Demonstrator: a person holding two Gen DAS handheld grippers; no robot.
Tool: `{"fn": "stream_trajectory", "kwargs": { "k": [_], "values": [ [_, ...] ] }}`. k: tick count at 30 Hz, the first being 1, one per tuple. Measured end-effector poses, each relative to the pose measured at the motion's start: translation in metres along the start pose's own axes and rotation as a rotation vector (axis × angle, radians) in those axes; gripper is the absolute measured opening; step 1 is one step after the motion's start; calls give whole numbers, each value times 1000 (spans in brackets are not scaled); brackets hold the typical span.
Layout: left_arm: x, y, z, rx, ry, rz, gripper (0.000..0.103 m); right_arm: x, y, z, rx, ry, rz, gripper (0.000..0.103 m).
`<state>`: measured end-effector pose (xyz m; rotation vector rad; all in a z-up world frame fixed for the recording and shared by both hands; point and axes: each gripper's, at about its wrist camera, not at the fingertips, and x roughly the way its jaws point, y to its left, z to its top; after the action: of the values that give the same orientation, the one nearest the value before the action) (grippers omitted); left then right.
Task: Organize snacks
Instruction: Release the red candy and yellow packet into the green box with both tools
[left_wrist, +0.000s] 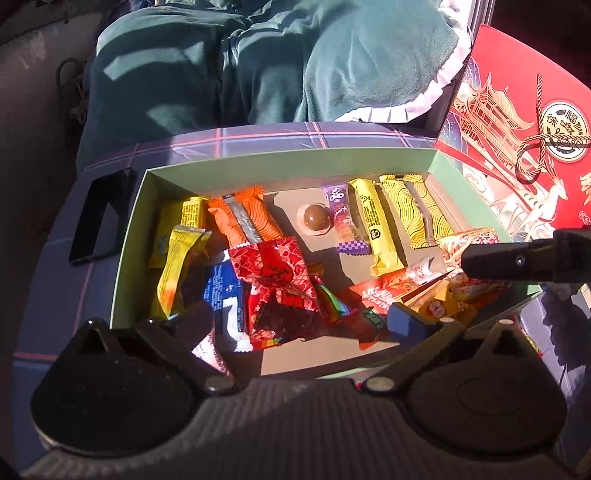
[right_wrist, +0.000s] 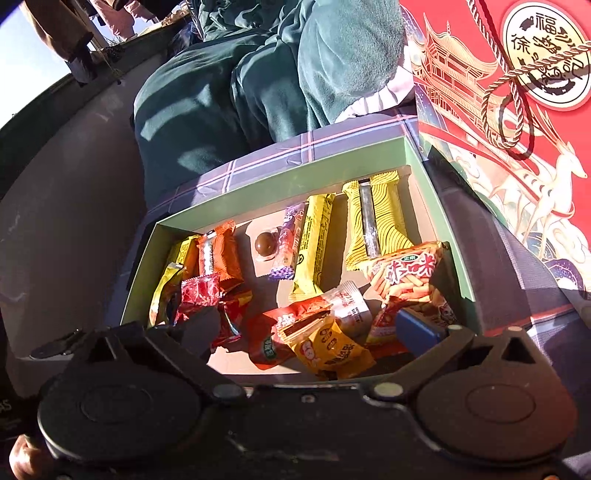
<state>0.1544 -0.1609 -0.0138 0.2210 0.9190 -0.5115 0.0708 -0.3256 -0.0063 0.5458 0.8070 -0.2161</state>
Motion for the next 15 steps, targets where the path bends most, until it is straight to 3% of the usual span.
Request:
{"fn": "stream_trajectory", "kwargs": {
  "k": [15],
  "values": [
    [-44,-22,-10,39,-44,3,103,-50,6,-17,-23,-52,1,103]
  ]
}}
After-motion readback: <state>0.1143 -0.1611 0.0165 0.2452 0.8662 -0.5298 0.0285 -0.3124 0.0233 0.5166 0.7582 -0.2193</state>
